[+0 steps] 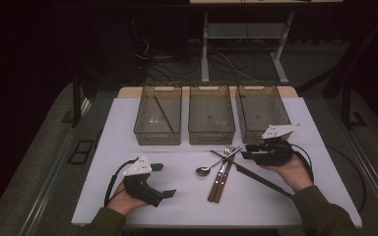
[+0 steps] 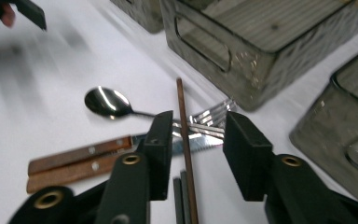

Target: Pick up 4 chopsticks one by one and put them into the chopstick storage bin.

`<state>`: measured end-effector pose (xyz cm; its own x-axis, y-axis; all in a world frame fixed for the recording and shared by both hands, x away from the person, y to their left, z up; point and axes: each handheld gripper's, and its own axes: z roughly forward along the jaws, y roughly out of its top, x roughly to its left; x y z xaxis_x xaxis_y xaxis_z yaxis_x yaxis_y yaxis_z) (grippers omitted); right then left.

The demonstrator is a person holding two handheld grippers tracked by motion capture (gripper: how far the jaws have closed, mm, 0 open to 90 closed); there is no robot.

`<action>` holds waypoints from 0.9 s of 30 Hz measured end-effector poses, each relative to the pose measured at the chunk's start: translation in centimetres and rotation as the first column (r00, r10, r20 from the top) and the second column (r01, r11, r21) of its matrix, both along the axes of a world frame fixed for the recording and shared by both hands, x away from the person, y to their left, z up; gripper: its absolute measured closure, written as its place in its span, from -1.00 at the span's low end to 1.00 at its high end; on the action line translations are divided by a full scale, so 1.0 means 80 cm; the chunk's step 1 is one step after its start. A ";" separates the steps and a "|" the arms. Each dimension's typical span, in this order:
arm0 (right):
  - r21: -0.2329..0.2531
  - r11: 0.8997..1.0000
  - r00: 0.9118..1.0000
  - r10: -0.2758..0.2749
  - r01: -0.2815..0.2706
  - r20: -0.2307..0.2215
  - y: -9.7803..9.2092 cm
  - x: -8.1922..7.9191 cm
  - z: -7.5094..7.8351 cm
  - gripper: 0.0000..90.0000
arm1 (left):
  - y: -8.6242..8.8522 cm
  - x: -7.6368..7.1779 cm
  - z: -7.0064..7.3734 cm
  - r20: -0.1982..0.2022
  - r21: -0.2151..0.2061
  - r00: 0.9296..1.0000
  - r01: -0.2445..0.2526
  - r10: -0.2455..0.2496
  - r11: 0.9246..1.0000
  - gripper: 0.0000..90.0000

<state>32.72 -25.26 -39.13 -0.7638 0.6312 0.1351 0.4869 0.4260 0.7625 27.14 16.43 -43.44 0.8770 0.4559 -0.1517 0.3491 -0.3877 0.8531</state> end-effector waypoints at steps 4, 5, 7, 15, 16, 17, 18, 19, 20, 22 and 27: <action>-0.011 1.000 1.000 -0.001 0.001 -0.015 -0.009 -0.007 -0.006 0.48 | -0.001 0.000 0.000 0.003 0.002 1.000 0.002 -0.002 1.000 -1.00; -0.017 1.000 1.000 0.003 -0.004 -0.017 -0.011 -0.008 -0.008 0.49 | -0.001 0.000 0.000 0.004 0.006 1.000 0.003 -0.003 1.000 -1.00; -0.029 1.000 1.000 0.002 -0.002 -0.024 -0.015 -0.011 -0.012 0.53 | -0.001 0.000 0.000 0.003 0.008 1.000 0.001 -0.001 1.000 -1.00; -0.066 0.998 0.998 -0.002 -0.002 -0.061 -0.034 -0.020 -0.030 0.72 | -0.001 0.000 0.000 0.004 0.009 1.000 0.003 -0.003 1.000 -1.00; -0.069 0.998 0.998 0.000 -0.004 -0.062 -0.035 -0.020 -0.032 0.74 | -0.001 0.000 0.000 0.005 0.010 1.000 0.004 -0.004 1.000 -1.00; -0.073 0.997 0.998 -0.002 -0.003 -0.069 -0.036 -0.020 -0.034 0.76 | -0.002 0.000 0.000 0.005 0.009 1.000 0.003 -0.003 1.000 -1.00; -0.076 0.997 0.997 0.003 -0.008 -0.074 -0.036 -0.020 -0.035 0.78 | -0.002 0.000 0.000 0.006 0.010 1.000 0.005 -0.005 1.000 -1.00; -0.077 0.997 0.997 0.005 -0.010 -0.074 -0.036 -0.020 -0.036 0.79 | -0.002 -0.001 0.000 0.006 0.009 1.000 0.004 -0.004 1.000 -1.00; -0.085 0.996 0.996 0.008 -0.015 -0.084 -0.035 -0.020 -0.037 0.80 | -0.002 -0.001 0.000 0.007 0.010 1.000 0.004 -0.004 1.000 -1.00; -0.100 0.995 0.996 0.018 -0.027 -0.090 -0.033 -0.020 -0.040 0.82 | -0.002 -0.001 0.000 0.006 0.009 1.000 0.005 -0.005 1.000 -1.00; -0.124 0.991 0.994 0.029 -0.042 -0.109 -0.030 -0.019 -0.046 0.82 | -0.002 -0.001 0.000 0.007 0.014 1.000 0.008 -0.008 1.000 -1.00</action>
<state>31.21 -27.64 -42.84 -0.7715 0.6210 0.1383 0.5456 0.5340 0.6458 27.04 16.24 -43.44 0.8815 0.4511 -0.1393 0.3403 -0.4025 0.8498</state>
